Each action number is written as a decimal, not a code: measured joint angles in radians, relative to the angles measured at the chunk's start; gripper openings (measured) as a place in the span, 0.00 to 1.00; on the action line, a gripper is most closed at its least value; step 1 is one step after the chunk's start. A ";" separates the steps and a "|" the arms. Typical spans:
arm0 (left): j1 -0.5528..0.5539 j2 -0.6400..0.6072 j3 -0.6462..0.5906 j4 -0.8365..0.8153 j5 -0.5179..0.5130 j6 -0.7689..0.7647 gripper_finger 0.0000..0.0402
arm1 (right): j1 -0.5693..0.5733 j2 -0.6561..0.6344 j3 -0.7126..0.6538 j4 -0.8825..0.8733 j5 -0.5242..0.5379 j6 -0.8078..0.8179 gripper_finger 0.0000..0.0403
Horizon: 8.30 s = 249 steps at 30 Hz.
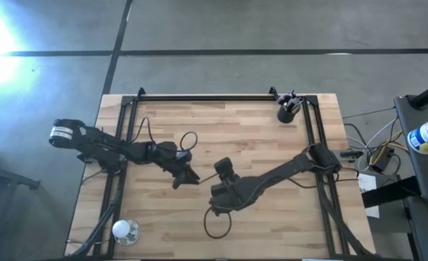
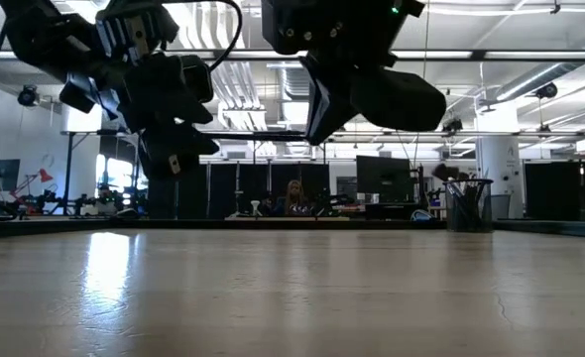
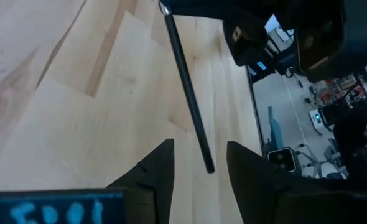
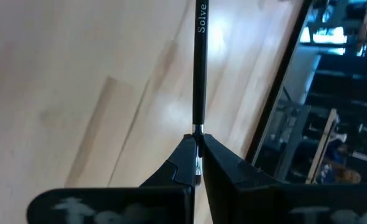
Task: Put items in baskets/containers
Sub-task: Put the eyeshadow brush into the pen holder, then return to Home Position
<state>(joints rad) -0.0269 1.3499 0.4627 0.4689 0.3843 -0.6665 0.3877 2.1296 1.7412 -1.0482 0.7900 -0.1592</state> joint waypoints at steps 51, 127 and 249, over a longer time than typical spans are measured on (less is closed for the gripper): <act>-0.004 0.026 -0.156 0.116 -0.241 0.355 0.11 | -0.037 -0.262 -0.517 0.889 -0.248 0.716 0.40; -0.047 0.077 -0.182 0.789 -0.291 0.496 0.26 | -0.159 -0.264 -0.661 1.909 -0.291 0.258 0.02; 0.220 -0.889 -0.455 0.030 -0.519 0.614 0.00 | -1.066 -1.240 -1.261 0.920 -0.095 0.570 0.33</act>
<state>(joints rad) 0.1932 0.4607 0.0078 0.4989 -0.1346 -0.0529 -0.6780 0.8892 0.4805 -0.1278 0.6950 0.4107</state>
